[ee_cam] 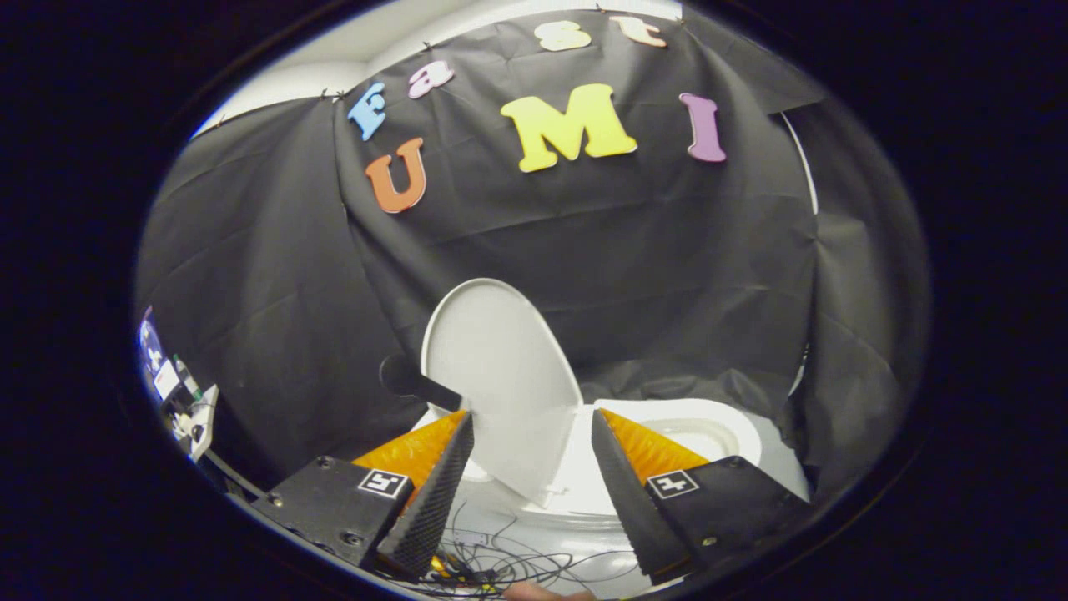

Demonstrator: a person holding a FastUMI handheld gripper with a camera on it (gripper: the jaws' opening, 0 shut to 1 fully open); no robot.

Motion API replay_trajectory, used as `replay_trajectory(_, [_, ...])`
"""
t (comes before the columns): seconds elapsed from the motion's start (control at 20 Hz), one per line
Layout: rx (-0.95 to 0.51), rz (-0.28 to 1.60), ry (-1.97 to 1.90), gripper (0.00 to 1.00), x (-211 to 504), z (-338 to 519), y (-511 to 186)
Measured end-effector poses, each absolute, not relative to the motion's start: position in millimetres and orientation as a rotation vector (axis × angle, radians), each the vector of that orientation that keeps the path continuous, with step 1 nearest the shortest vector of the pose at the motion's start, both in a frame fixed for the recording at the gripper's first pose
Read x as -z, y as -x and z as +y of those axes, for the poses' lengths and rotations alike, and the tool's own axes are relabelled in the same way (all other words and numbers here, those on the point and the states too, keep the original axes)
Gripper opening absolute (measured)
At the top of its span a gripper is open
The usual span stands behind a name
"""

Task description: Open the toilet lid.

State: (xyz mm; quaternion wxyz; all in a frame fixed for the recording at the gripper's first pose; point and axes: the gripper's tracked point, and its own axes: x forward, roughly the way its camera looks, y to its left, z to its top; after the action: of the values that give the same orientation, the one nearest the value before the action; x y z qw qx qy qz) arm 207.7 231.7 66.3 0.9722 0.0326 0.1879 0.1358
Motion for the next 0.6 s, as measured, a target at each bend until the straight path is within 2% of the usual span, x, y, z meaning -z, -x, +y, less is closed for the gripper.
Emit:
replay_trajectory(0.25, [-0.181,0.292,-0.047,0.97,-65.2,166.3,-175.8])
replay_trajectory(0.6, [-0.111,0.17,-0.011,0.97,-64.7,106.9,-122.1])
